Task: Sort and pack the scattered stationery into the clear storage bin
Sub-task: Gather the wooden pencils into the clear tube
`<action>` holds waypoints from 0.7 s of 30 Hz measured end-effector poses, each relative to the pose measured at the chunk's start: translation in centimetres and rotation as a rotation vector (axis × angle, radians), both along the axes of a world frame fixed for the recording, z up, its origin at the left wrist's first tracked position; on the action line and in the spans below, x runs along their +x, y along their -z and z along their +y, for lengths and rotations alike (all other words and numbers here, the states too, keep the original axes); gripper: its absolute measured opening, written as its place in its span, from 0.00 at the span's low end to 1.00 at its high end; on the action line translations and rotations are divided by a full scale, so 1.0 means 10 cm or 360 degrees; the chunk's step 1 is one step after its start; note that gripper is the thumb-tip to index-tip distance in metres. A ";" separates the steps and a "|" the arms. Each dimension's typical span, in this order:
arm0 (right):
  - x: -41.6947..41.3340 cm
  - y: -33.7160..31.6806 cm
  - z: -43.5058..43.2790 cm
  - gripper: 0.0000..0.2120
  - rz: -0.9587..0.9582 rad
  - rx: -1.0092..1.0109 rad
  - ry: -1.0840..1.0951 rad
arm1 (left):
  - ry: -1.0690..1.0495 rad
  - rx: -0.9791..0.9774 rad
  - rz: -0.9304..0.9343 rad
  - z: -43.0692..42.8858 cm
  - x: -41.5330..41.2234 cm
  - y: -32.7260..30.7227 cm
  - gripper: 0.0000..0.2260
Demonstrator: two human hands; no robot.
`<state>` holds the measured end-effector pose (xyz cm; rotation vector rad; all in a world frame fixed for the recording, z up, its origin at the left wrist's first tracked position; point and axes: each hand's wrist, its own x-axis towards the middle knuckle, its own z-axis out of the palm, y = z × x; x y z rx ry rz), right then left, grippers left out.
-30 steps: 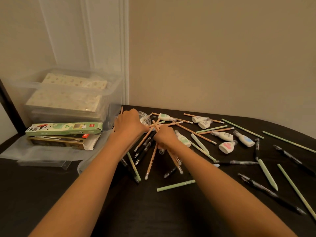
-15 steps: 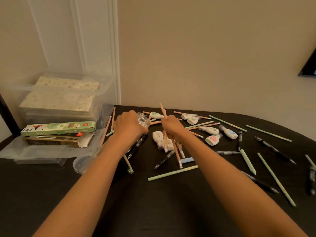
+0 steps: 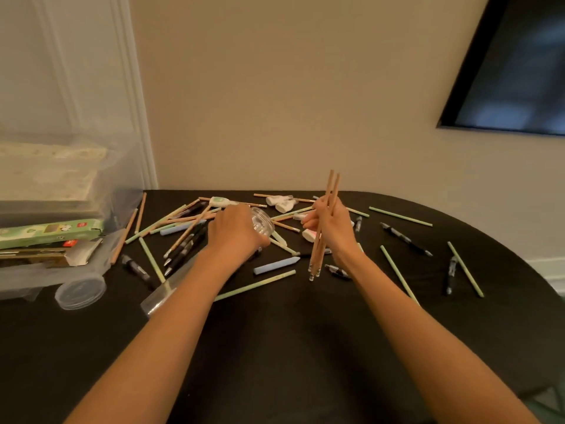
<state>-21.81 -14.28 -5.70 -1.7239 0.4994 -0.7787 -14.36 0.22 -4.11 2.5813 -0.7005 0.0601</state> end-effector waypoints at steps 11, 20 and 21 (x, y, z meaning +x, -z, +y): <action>-0.19 0.36 -0.07 0.09 0.0390 -0.0267 -0.0300 | 0.0128 -0.0020 -0.0040 -0.06 -0.25 -0.04 0.28; -0.20 0.20 -0.15 0.08 0.0913 -0.0891 -0.0588 | 0.0198 -0.0423 -0.0004 0.11 -0.23 -0.14 0.28; -0.20 0.18 -0.14 0.08 0.0939 -0.0910 -0.0600 | 0.0209 -0.0425 0.0001 0.13 -0.23 -0.14 0.28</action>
